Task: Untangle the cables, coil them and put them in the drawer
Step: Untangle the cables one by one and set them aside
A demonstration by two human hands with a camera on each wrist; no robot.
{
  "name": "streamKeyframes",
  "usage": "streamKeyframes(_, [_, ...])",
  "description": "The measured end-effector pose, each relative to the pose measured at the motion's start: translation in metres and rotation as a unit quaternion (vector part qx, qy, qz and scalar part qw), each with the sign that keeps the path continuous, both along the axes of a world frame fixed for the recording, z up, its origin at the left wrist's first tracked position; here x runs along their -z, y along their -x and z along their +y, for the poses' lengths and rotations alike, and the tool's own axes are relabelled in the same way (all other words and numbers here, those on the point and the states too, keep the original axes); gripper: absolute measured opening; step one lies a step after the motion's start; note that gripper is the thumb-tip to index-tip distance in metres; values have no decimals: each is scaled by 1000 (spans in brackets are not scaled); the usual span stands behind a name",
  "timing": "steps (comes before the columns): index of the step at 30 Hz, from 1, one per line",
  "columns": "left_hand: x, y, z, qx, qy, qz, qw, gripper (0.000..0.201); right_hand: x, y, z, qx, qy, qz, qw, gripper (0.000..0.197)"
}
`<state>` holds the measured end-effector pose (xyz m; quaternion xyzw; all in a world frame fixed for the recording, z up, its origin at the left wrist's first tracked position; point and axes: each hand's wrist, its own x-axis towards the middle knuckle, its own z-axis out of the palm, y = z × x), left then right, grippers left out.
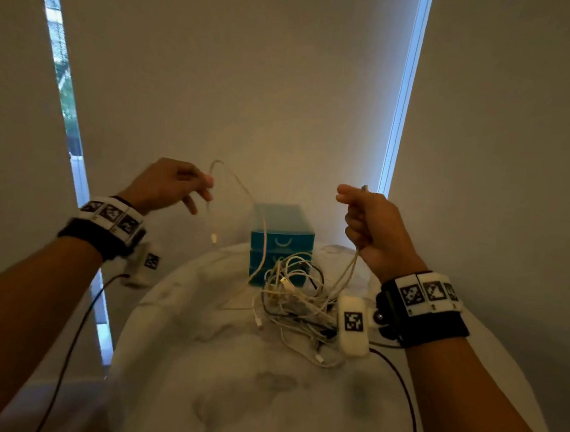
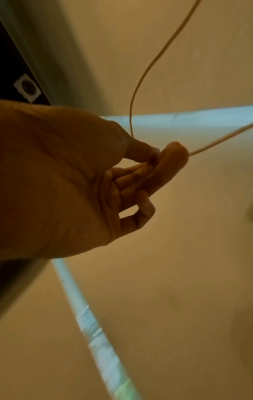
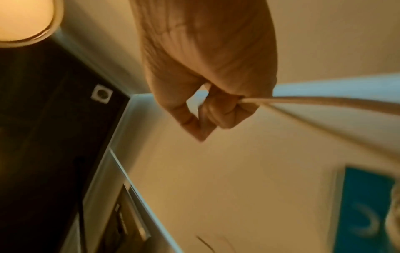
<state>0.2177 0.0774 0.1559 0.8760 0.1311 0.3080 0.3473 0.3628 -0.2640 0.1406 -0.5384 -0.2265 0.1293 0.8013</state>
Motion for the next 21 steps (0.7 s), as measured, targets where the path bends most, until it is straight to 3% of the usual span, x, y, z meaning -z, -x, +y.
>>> streamKeyframes(2, [-1,25,60,-122,-34,101,987,26,-4,3,15,-3,-43,21,999,11])
streamKeyframes(4, [5,49,97,-286,-117,275,910,39,-3,7,34,1,-66,29,997,14])
streamKeyframes(5, [9,58,101,-332,-160,328,870,36,-2,9,44,-1,-75,32,997,13])
streamKeyframes(6, [11,64,97,-352,-193,348,847,30,-2,12,54,-8,-84,35,996,12])
streamKeyframes(7, [11,66,87,-360,-222,335,842,23,-1,15,63,-19,-96,37,995,11])
streamKeyframes(8, [11,64,76,-353,-247,292,854,20,0,17,71,-35,-105,34,993,14])
streamKeyframes(9, [12,60,64,-312,-262,224,885,24,0,21,79,-51,-106,29,993,24])
streamKeyframes(11, [16,45,26,-142,-213,81,963,36,1,30,93,-85,-99,15,991,44])
streamKeyframes(13, [18,29,-31,39,-108,51,992,48,0,41,105,-112,-94,4,989,53])
streamKeyframes(15, [20,16,-92,164,7,70,984,74,-4,50,111,-114,-89,3,990,54])
streamKeyframes(18, [34,-3,-135,290,153,86,941,85,-9,51,106,-104,-112,25,988,52])
streamKeyframes(19, [40,-6,-138,300,164,103,934,88,-11,46,100,-99,-123,28,987,51])
streamKeyframes(21, [53,-13,-130,267,121,137,946,89,-13,31,83,-84,-142,32,986,50])
